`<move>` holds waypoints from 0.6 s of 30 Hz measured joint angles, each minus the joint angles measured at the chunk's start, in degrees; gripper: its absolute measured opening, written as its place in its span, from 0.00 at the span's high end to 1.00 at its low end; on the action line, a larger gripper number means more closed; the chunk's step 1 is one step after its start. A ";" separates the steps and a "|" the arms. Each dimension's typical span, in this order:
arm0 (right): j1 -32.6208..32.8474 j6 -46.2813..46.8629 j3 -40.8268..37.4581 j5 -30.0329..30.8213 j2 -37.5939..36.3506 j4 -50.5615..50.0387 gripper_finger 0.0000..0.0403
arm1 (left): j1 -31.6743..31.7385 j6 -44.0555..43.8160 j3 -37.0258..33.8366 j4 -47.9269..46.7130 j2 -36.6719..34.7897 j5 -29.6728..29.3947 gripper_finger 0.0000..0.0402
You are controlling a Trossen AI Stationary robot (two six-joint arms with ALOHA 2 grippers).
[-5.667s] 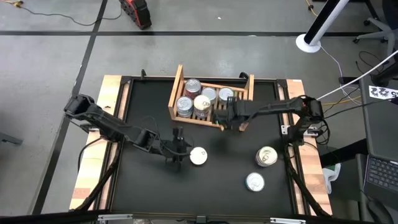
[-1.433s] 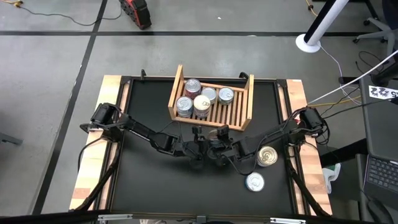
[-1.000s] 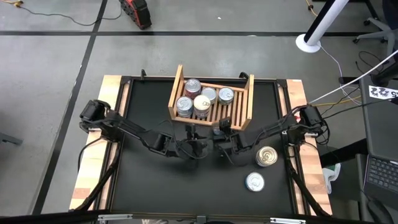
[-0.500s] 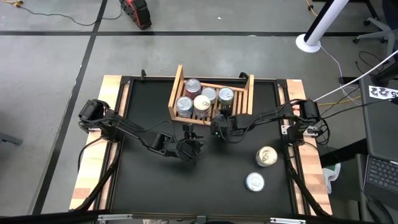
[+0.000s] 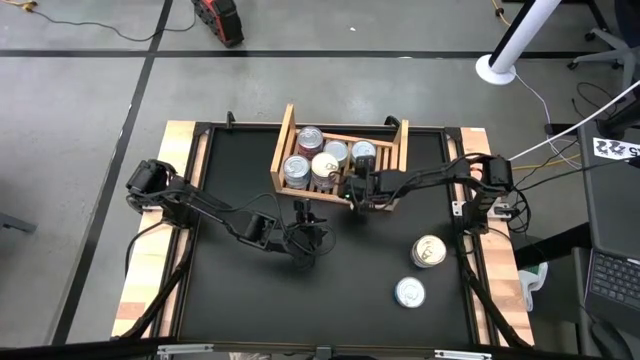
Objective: Stack canned seafood by type on shelf
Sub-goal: Put the blue tuna can on the shelf
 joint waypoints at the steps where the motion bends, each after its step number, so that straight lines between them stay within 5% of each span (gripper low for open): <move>1: -0.21 -0.01 0.00 -0.74 0.00 -0.08 0.43 | 0.00 0.00 0.00 -0.02 0.00 0.01 0.63; 18: -0.65 -3.05 -0.02 -7.65 0.00 0.81 0.30 | 0.00 -0.56 -0.02 -0.02 0.04 0.02 0.63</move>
